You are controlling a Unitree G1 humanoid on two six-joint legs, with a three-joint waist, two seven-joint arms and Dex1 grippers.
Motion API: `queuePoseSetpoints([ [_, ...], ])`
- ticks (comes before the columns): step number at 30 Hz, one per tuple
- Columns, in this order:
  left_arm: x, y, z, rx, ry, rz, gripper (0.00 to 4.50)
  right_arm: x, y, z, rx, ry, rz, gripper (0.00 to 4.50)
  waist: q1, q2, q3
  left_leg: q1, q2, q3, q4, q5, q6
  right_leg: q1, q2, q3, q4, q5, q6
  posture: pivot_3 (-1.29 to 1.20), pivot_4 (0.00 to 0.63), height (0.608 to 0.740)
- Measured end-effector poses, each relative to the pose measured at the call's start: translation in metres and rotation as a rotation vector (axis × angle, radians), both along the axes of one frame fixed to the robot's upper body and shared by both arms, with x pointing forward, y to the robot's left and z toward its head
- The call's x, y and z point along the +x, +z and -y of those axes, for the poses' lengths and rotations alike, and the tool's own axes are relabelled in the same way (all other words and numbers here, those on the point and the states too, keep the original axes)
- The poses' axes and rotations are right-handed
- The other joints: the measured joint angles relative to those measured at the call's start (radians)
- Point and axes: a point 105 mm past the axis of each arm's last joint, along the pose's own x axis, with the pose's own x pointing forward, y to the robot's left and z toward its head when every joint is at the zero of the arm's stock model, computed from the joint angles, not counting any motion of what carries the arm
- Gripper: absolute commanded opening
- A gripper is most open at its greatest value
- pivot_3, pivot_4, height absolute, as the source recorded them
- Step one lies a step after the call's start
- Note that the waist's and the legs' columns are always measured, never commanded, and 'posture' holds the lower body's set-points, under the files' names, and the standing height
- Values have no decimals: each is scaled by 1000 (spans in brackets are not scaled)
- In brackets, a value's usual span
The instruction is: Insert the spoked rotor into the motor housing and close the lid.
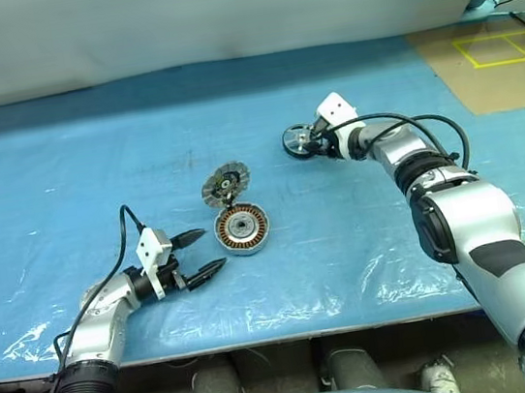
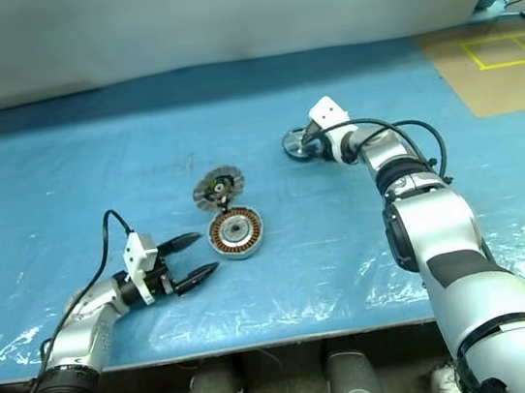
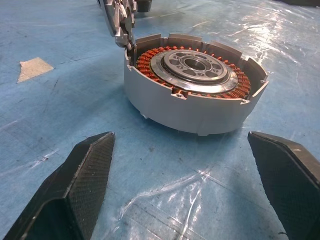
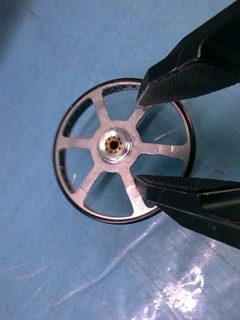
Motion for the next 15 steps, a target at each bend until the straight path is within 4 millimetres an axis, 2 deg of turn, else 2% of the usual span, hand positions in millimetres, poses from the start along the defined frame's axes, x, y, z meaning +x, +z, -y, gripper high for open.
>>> queuePoseSetpoints([
  [7,0,0,-1,2,9,-1,4500,-1,-4,1,-3,0,-5,2245,-1,0,0,1,0,0,0,0,1,0,0,0,1,0,0,0,150,740],
  [10,0,0,0,3,11,-1,4500,-2,-6,0,0,4,-9,1612,-1,0,0,1,0,0,0,0,1,0,0,0,1,0,0,0,150,740],
  [14,0,0,0,7,13,-8,4500,-3,-10,-6,7,18,-17,224,-1,0,0,1,0,0,0,0,1,0,0,0,1,0,0,0,150,740],
  [15,-1,1,0,8,14,-8,4500,-3,-10,-7,8,20,-17,37,-1,0,0,0,0,0,0,0,1,0,0,0,1,0,0,0,150,740],
])
